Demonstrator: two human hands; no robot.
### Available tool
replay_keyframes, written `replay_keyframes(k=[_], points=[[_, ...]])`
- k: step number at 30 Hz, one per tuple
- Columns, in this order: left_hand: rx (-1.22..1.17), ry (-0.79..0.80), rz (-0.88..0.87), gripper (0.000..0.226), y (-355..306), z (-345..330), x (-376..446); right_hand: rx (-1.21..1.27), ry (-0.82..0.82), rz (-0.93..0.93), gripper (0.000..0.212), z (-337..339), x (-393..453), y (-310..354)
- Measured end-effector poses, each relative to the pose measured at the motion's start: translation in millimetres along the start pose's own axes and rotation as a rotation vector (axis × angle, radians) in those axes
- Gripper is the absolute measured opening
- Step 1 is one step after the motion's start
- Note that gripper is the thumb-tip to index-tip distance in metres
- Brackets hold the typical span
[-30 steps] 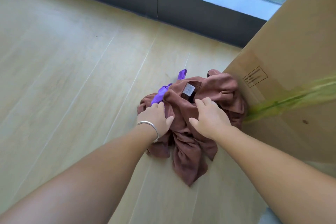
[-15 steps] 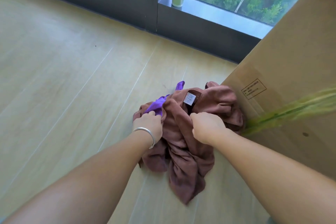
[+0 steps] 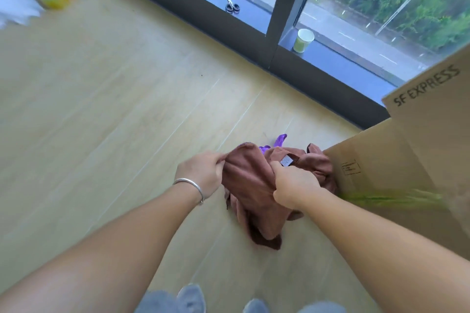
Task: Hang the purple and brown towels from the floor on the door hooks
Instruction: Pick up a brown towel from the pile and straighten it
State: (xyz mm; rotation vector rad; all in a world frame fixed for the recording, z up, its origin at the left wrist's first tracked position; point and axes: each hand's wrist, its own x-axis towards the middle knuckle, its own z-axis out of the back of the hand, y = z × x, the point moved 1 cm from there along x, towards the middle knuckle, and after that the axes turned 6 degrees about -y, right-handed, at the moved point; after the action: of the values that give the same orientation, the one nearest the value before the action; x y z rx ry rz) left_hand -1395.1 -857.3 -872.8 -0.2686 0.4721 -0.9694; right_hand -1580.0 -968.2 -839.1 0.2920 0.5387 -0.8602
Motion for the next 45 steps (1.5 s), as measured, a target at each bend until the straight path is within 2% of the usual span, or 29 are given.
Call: replay_keyframes(k=[5,9,16,20,24,28,31,32,34,38,41,45], points=[[-0.078,-0.155,0.059,0.023,25.9,107.0,-37.2,0.007,0.009,0.099,0.042,77.4,-27.3,69.7],[-0.143,-0.278,0.117,0.026,61.8,189.2,-70.3,0.043,-0.006,0.219,0.032,132.6,-43.0,138.4],[-0.151,-0.558,0.217,0.034,135.4,319.5,-130.5,0.084,-0.058,0.395,0.034,206.6,-71.6,274.4],[-0.157,-0.7,0.273,0.034,165.0,381.5,-171.4,0.073,-0.052,0.486,0.042,227.0,-93.1,346.8],[-0.083,-0.687,0.306,0.038,180.4,413.0,-211.8,-0.007,0.013,0.499,0.064,226.6,-116.4,390.6],[0.02,-0.599,0.204,0.034,167.0,394.3,-244.8,-0.088,-0.02,0.566,0.053,209.5,-132.2,388.6],[0.06,-0.595,0.096,0.025,148.2,357.3,-257.8,-0.15,-0.003,0.544,0.052,192.6,-132.5,368.6],[0.088,-0.54,0.103,0.024,142.2,340.9,-259.5,-0.168,0.004,0.534,0.052,185.4,-131.4,359.6],[0.117,-0.376,0.172,0.027,128.7,301.4,-262.9,-0.203,0.032,0.517,0.053,167.2,-129.5,338.3],[0.097,-0.174,0.363,0.037,112.0,220.6,-281.8,-0.29,0.103,0.487,0.053,118.9,-123.8,299.5],[0.113,0.007,0.482,0.039,121.2,170.9,-315.3,-0.348,0.149,0.492,0.05,80.4,-125.6,284.7],[0.133,0.141,0.63,0.037,153.5,116.1,-365.4,-0.373,0.191,0.573,0.051,24.4,-131.8,279.5]])
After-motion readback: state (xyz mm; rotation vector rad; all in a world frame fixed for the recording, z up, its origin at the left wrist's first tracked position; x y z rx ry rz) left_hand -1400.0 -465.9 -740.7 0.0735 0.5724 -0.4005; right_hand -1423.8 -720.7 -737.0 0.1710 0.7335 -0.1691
